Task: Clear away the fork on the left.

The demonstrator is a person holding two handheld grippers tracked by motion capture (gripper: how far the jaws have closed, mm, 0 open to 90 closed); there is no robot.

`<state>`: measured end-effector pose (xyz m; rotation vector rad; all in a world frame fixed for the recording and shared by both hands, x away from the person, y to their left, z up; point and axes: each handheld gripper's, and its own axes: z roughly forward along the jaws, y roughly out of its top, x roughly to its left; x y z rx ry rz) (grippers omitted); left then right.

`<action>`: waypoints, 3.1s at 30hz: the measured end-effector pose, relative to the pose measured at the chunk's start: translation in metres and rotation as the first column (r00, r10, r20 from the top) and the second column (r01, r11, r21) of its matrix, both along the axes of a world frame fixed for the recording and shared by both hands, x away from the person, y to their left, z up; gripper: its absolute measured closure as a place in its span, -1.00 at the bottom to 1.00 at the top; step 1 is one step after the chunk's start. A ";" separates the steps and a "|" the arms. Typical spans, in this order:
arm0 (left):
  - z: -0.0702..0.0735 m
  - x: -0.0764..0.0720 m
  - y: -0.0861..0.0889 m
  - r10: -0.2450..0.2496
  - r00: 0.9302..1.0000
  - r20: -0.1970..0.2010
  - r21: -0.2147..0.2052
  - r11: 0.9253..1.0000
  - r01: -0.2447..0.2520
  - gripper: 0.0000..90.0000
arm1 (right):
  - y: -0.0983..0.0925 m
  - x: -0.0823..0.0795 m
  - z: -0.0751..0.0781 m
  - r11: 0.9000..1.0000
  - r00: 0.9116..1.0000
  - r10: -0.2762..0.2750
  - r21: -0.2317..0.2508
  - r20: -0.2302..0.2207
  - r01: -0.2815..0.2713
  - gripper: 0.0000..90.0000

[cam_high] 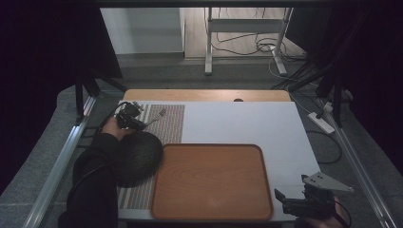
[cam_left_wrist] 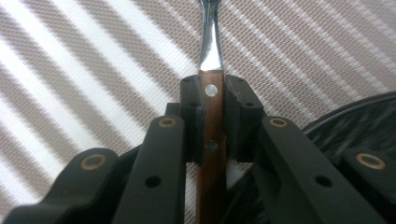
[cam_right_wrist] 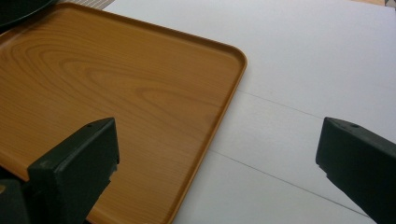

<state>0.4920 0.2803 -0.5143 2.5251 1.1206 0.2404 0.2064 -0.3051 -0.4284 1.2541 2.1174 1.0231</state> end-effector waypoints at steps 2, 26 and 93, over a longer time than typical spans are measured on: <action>0.003 -0.001 0.003 0.011 1.000 0.022 0.019 1.000 -0.012 0.73 | 0.000 0.000 0.000 1.000 1.000 0.000 0.000 0.000 0.000 -1.00; 0.037 -0.019 0.007 0.110 0.994 0.023 -0.092 0.990 -0.107 0.73 | 0.000 0.000 0.000 1.000 1.000 -0.001 0.000 0.001 0.001 -1.00; 0.049 -0.174 -0.084 0.085 0.995 -0.052 -0.231 0.968 -0.094 0.73 | 0.003 -0.002 0.000 1.000 1.000 0.016 -0.019 0.016 -0.015 -1.00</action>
